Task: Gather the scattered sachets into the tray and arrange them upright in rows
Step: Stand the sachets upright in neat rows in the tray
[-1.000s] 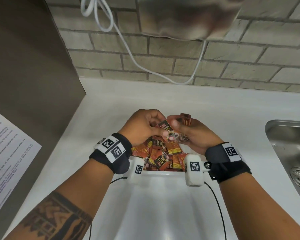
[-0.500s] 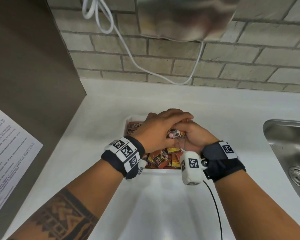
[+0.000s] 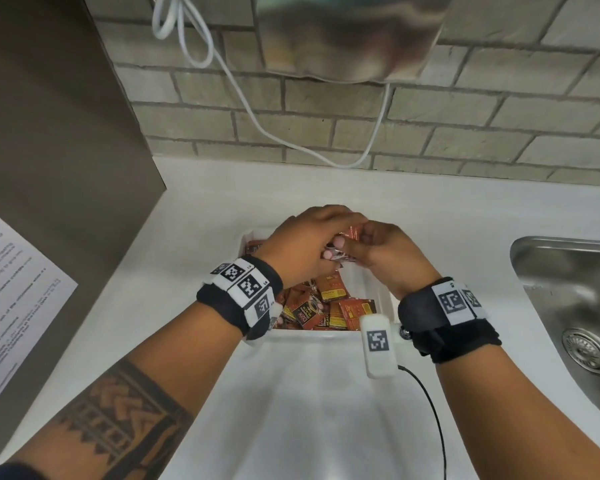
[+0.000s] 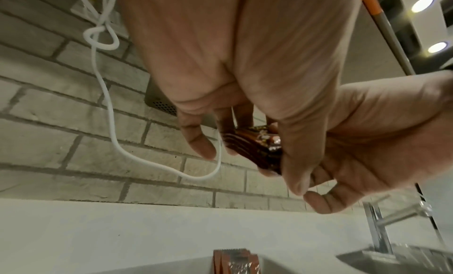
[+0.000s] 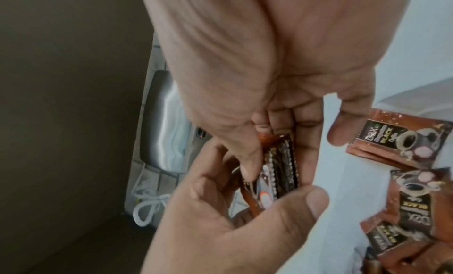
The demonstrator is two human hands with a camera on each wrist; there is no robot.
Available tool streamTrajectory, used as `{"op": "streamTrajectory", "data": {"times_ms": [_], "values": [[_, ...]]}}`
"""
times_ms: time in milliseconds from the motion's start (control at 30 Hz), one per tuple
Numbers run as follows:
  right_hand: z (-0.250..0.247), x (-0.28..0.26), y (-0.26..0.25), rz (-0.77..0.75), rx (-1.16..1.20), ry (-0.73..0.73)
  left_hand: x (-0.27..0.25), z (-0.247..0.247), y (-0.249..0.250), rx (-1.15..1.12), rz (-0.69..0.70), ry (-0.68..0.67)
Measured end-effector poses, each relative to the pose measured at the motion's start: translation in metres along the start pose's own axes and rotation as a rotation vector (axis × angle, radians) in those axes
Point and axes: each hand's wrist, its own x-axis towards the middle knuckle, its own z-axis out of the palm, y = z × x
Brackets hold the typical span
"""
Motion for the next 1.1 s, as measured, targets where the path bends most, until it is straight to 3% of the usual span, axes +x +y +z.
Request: {"op": "streamTrajectory", "data": {"times_ms": [100,233,333,500,633,733,800,900,967,1100], "values": [[-0.01,-0.002,-0.008,-0.009,0.119,-0.009,0.007,-0.009,0.006,-0.255,-0.145,0.054],[-0.011,-0.002,-0.015,-0.061,0.172,-0.036,0.012,-0.017,0.007,-0.973,-0.478,0.084],[0.0,-0.002,-0.015,-0.089,0.151,-0.052,0.012,-0.011,0.007,-1.264,-0.509,0.002],[0.009,-0.003,-0.02,-0.112,0.038,0.018,0.012,-0.009,0.001,-1.349,-0.4,-0.042],[0.009,-0.001,-0.009,-0.066,-0.088,0.111,0.009,-0.002,-0.015,-1.308,-0.464,0.093],[0.003,0.0,0.004,-0.026,-0.313,0.141,0.003,0.002,-0.029,-1.264,-0.526,0.138],[-0.003,0.004,0.015,0.041,-0.56,0.053,0.0,0.002,-0.037,-1.24,-0.559,0.149],[-0.005,0.007,0.031,0.232,-0.928,-0.251,0.001,0.001,-0.04,-1.233,-0.593,0.138],[0.0,0.009,0.041,0.3,-1.121,-0.368,0.003,0.003,-0.037,-1.205,-0.608,0.106],[0.013,0.008,0.054,0.233,-1.354,-0.364,0.004,0.011,-0.03,-1.19,-0.651,0.066]]}}
